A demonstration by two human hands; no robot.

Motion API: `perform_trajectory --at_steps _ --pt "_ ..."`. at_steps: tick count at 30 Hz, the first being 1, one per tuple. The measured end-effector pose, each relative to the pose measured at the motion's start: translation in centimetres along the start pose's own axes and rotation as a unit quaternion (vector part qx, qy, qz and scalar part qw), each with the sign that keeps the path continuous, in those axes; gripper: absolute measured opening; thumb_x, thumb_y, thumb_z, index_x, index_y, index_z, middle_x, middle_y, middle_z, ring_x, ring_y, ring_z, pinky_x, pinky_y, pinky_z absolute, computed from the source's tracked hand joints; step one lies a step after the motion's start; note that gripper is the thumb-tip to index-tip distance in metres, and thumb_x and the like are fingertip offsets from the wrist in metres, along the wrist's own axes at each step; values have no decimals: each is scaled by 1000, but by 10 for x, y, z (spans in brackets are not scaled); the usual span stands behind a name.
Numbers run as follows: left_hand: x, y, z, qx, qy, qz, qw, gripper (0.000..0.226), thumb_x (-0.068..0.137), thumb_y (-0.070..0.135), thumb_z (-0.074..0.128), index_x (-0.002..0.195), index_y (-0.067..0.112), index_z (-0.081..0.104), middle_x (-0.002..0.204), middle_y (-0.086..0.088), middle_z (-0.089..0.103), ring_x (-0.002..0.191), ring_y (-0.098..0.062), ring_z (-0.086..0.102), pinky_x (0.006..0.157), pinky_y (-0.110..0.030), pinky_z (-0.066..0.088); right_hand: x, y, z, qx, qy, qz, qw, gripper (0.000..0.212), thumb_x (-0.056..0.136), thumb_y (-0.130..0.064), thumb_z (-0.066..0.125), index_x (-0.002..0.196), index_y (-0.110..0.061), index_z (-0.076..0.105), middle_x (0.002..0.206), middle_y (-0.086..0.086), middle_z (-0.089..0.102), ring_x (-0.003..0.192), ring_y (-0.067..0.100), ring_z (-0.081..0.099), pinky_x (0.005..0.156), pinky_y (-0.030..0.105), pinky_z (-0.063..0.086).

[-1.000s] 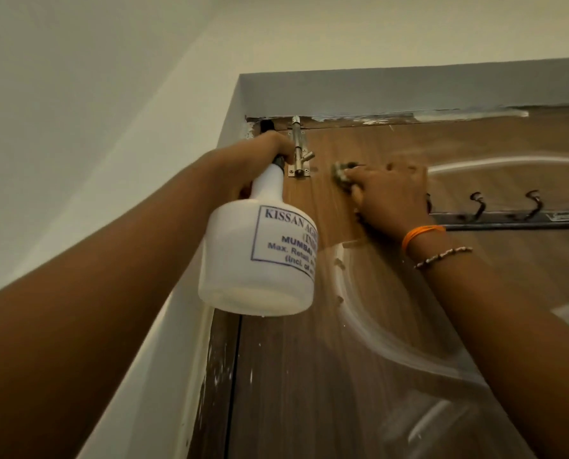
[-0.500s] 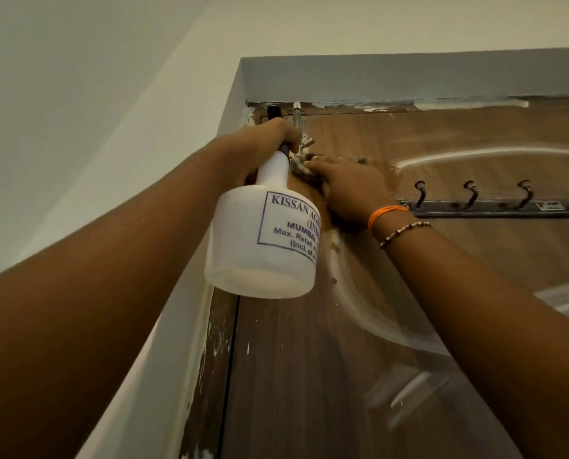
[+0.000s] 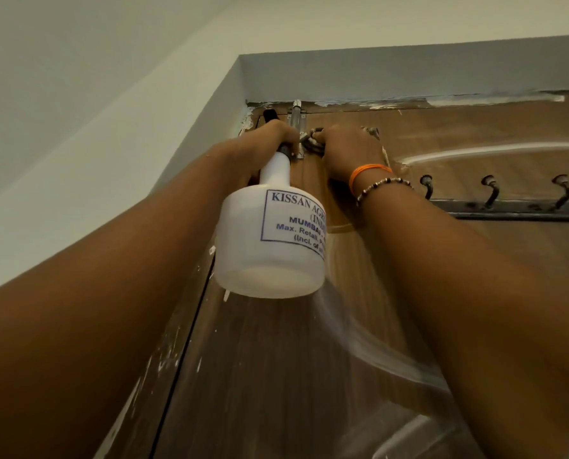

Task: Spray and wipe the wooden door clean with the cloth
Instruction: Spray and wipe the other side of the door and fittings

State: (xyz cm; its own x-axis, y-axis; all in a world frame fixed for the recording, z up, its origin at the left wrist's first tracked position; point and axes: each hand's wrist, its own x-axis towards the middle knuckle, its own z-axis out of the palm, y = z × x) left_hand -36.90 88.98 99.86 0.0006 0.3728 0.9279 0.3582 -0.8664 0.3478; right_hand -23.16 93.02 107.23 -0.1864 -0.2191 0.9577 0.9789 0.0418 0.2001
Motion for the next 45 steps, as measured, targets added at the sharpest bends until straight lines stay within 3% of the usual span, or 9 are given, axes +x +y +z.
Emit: perform_trajectory --at_steps 11,16,19,25,28,33,36,40,45 --pt "39 0 -17 24 -37 2 999 14 86 20 47 80 7 47 86 -15 50 57 -21 48 56 -25 39 93 8 9 0 -86 12 996 40 99 -8 35 136 -12 51 138 18 50 123 38 48 100 47 41" --pt "27 -5 -14 9 -54 -1 999 17 82 20 51 83 4 51 78 -17 56 61 -25 54 71 -34 45 78 4 3 -55 -137 -22 989 47 101 -6 32 146 -16 36 147 18 39 130 38 41 106 45 34" --pt "10 -8 -5 -6 -49 27 998 17 84 17 50 71 7 49 63 -12 54 54 -23 52 62 -30 45 56 3 -11 -67 -175 -54 981 50 101 -3 33 149 -16 32 152 14 33 133 35 38 106 38 31" --pt "-12 0 18 -17 -48 24 998 15 85 11 50 73 4 47 71 -15 51 70 -29 51 71 -33 45 24 30 -45 -13 -297 -85 951 50 102 -9 39 147 -29 33 153 8 32 136 30 31 110 41 24" --pt "-18 5 21 -14 -65 -5 998 14 79 17 54 76 4 50 71 -17 56 67 -31 56 79 -41 48 15 56 -54 -29 -306 -50 950 51 103 -11 36 151 -22 24 156 12 25 140 31 25 111 37 21" --pt "-21 5 17 -39 -91 -4 995 15 82 24 52 84 9 49 81 -14 58 61 -24 56 65 -31 47 10 112 -54 -62 -271 83 957 49 102 -11 37 150 -9 25 152 20 30 136 36 32 112 43 25" --pt "-25 5 14 -42 -84 2 996 20 80 26 54 92 10 50 83 -15 58 62 -24 57 67 -34 48 4 114 -49 -34 -253 151 955 41 101 -18 37 140 -3 40 141 23 42 126 37 43 107 46 34" --pt "-27 8 13 -34 -58 1 998 28 75 30 57 96 11 52 89 -16 61 71 -27 57 73 -37 49 32 114 -13 -24 -234 61 970 54 91 -51 43 131 -14 51 131 16 54 116 36 53 99 53 43" --pt "-12 12 25 -18 -8 0 1000 69 44 36 61 105 4 55 101 -24 61 86 -38 61 92 -50 50 -7 29 -45 105 -306 11 946 44 101 -24 37 144 -14 39 147 11 39 131 31 40 111 44 32"
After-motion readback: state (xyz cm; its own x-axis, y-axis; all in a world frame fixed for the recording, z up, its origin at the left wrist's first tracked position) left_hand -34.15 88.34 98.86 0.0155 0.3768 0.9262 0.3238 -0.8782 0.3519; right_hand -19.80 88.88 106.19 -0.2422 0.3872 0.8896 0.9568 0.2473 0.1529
